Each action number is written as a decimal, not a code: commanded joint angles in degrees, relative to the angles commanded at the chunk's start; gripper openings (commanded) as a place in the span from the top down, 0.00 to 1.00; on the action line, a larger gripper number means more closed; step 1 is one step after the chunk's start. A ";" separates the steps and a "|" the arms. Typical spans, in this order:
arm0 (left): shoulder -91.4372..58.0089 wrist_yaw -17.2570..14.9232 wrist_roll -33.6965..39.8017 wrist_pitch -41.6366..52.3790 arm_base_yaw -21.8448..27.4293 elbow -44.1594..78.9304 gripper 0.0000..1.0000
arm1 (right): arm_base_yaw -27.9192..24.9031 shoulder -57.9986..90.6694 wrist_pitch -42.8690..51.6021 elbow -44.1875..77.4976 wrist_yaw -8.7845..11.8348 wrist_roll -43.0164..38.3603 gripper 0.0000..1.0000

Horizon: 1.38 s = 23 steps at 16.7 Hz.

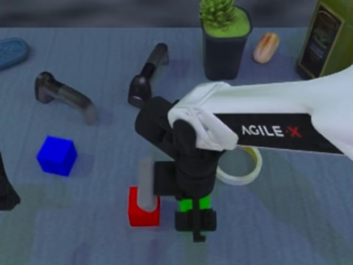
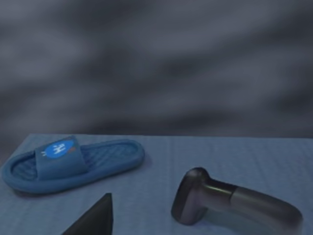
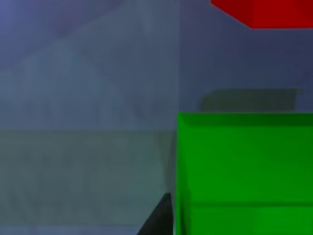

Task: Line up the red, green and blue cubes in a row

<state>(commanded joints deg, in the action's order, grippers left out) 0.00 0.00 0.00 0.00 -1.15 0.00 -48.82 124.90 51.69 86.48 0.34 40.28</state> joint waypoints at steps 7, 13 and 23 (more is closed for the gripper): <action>0.00 0.00 0.00 0.00 0.00 0.00 0.00 | 0.00 0.00 0.00 0.00 0.00 0.00 0.00; 0.00 0.00 0.00 0.00 0.00 0.00 0.00 | 0.02 -0.35 1.00 0.85 0.01 0.06 0.00; 0.00 0.00 0.00 0.00 0.00 0.00 0.00 | -0.30 -4.80 13.88 9.11 0.04 0.23 0.00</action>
<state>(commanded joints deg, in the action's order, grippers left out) 0.00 0.00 0.00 0.00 -1.15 0.00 -49.12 120.10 65.57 95.59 0.38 40.51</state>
